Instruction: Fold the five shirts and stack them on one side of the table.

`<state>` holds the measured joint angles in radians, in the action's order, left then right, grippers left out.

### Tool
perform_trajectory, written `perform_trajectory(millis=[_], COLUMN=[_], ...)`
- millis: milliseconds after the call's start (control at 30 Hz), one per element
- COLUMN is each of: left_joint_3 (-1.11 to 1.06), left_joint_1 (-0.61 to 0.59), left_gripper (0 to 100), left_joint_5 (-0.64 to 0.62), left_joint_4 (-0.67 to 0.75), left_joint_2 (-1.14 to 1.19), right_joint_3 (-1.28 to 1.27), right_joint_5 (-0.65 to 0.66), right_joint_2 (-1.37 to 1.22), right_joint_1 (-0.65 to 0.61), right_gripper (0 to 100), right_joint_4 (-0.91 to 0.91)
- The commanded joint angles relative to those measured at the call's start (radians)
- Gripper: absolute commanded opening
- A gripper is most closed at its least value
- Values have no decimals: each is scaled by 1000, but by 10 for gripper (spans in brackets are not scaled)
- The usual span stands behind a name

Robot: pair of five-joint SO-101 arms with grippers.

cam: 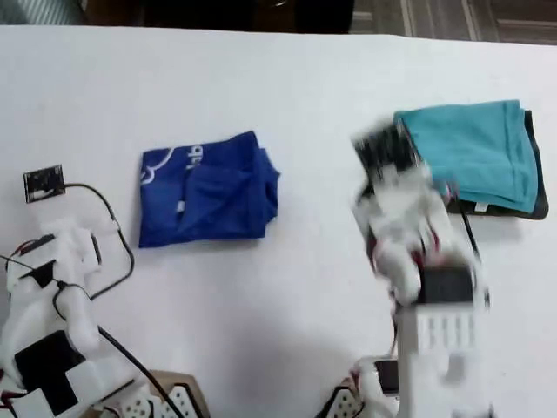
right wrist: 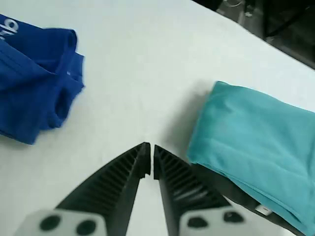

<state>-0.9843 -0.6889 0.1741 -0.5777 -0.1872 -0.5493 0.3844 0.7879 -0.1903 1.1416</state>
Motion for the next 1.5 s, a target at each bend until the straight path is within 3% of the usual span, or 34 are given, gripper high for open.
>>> perform_trajectory(millis=[0,100,200,467,767,967,1300,1467], left_joint_3=[2,2,4,4,4,4,4,4], left_joint_1=[-6,11,21,34,52,52,52,52], left_gripper=[27,27,27,27,27,27,27,27], left_joint_5=[-2,-2,-2,-2,-2,-2,-2,-2], left_joint_4=[34,34,34,58,60,61,61,61], left_joint_2=[-20,-18,-18,-18,-18,-18,-18,-18], right_joint_3=[365,585,796,1379,2005,2079,2196,2193], right_joint_5=[-114,-166,-210,-269,-264,-264,-262,-262], right_joint_2=[-420,-704,-967,-1535,-1916,-2054,-2029,-2005], right_joint_1=[-220,-367,-430,-486,-532,-533,-426,-363], right_gripper=[21,21,21,21,21,21,21,21], right_joint_4=[87,114,119,225,260,268,581,625])
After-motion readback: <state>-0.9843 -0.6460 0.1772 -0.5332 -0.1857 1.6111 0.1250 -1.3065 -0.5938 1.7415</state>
